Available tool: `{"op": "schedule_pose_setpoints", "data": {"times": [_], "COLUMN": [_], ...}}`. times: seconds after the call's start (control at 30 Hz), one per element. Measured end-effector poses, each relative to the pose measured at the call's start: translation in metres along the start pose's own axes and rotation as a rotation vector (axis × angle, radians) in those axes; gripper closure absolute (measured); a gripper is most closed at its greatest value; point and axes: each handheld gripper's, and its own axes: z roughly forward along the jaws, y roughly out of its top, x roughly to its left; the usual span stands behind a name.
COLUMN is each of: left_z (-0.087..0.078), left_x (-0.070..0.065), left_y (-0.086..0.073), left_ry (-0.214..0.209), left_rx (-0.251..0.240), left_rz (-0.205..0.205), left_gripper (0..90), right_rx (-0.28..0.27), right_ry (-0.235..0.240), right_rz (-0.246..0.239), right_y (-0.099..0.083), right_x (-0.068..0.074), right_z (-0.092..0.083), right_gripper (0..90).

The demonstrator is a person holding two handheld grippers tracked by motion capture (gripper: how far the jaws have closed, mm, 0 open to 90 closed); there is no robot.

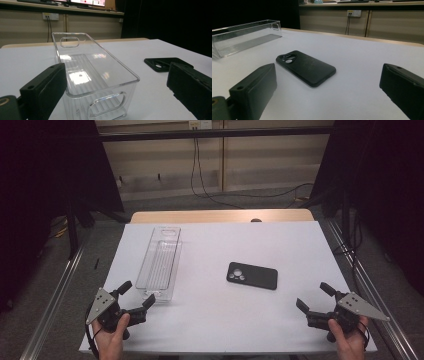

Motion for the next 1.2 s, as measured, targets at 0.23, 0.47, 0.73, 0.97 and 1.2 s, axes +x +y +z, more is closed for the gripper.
{"op": "schedule_pose_setpoints", "data": {"times": [0.23,0.47,0.73,0.97,1.2], "left_z": [0.0,0.001,-0.002,-0.002,-0.001], "left_x": [0.0,0.0,0.001,0.0,0.0], "left_y": [0.0,-0.001,-0.001,-0.001,-0.001], "left_ry": [0.001,0.001,0.0,-0.002,-0.001], "left_rx": [-0.001,0.003,0.007,0.006,0.012], "left_rz": [0.0,0.003,0.007,0.006,0.01], "left_gripper": [2.8,2.8,2.8,2.8,2.8], "right_rx": [0.018,0.034,0.054,0.057,0.053], "right_ry": [0.029,0.046,0.065,0.102,0.155], "right_rz": [-0.006,-0.012,-0.013,0.022,-0.009], "right_y": [0.0,0.0,0.0,0.0,0.005], "right_x": [-0.001,-0.001,0.003,0.006,0.013], "right_z": [0.001,0.002,0.004,0.01,0.02], "right_gripper": [0.5,0.5,0.5,0.8,0.0]}}
